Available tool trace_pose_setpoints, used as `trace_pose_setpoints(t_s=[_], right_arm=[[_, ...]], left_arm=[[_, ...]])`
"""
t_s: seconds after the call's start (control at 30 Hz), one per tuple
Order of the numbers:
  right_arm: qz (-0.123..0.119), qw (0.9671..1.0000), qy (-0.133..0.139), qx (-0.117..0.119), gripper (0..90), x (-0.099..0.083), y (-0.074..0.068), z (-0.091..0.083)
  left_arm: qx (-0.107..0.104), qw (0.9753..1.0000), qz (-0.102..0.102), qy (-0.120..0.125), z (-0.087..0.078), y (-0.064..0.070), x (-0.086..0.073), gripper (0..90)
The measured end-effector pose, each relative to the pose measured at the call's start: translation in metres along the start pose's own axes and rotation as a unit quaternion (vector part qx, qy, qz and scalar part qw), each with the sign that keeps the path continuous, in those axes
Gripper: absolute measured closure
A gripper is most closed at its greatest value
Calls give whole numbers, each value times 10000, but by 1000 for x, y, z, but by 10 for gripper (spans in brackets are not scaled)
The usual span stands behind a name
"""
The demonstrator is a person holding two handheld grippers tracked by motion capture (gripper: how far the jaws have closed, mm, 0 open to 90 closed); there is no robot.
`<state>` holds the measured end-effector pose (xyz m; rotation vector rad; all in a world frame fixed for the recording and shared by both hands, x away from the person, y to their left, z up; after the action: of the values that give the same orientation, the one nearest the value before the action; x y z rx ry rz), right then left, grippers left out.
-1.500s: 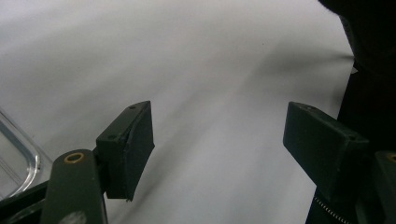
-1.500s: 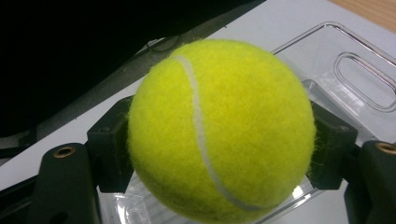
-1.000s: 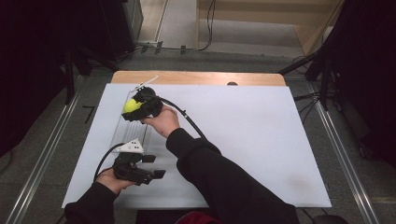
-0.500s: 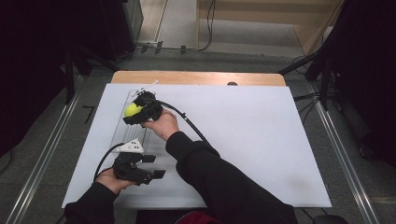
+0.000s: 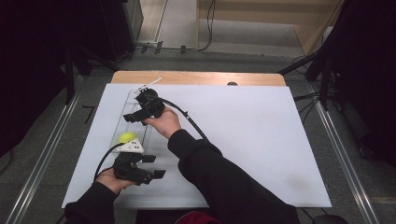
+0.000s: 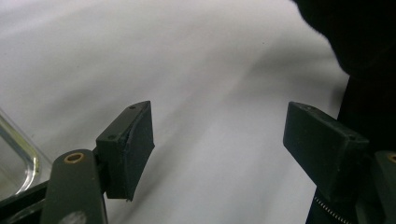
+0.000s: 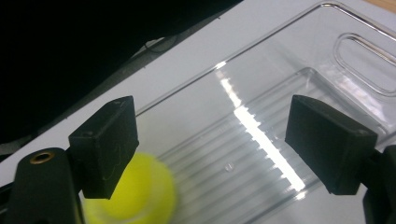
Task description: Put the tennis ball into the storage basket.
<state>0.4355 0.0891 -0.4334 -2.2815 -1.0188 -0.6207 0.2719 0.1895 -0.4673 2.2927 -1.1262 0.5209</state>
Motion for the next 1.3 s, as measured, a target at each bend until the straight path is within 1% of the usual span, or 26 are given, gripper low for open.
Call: trace_pose_setpoints(t_s=[0.1,0.17,0.33,0.43,0.5,0.6,0.77,0.83,0.9,1.07,1.2,1.3], right_arm=[[-17,10000,-49,-61,153,-1,2,-5],[42,10000,-70,-27,153,-3,3,-9],[31,9999,-120,-24,154,-10,6,-17],[29,9998,-164,56,168,-16,7,-22],[6,9999,-135,31,170,-21,9,-26],[60,9999,-125,93,171,-25,10,-33],[59,9997,-191,106,176,-32,10,-42],[7,9998,-172,105,195,-35,11,-45],[51,9996,-240,163,195,-38,11,-48],[3,9994,-310,124,195,-44,11,-53],[-15,9994,-312,180,195,-50,13,-59],[-56,9993,-339,154,195,-54,13,-65]], left_arm=[[1,10000,-1,4,0,0,0,252],[5,10000,-13,-10,0,0,0,252],[5,10000,-23,-7,0,0,0,252],[7,10000,-14,-6,0,0,0,252],[11,10000,-17,-8,0,0,0,252],[16,10000,-13,-19,0,0,0,252],[24,10000,-34,-12,-1,-1,-1,252],[27,10000,-34,-18,0,-1,-1,252],[26,10000,-28,-21,0,-1,-1,252],[34,10000,-37,-28,0,-2,-1,252],[40,10000,-48,-24,0,-2,-1,252],[37,10000,-37,-26,0,-1,-1,252]])
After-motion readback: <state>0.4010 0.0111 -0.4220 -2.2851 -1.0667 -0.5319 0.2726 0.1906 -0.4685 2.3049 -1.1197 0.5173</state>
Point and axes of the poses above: each handheld gripper's, and its own axes: z roughly forward along the jaws, x roughly out of its top, y roughly to its right, the point moved 1 cm from there along z, roughly forward along the jaws, and after that the axes turned 9 degrees about -y, right-handed, at the moved point
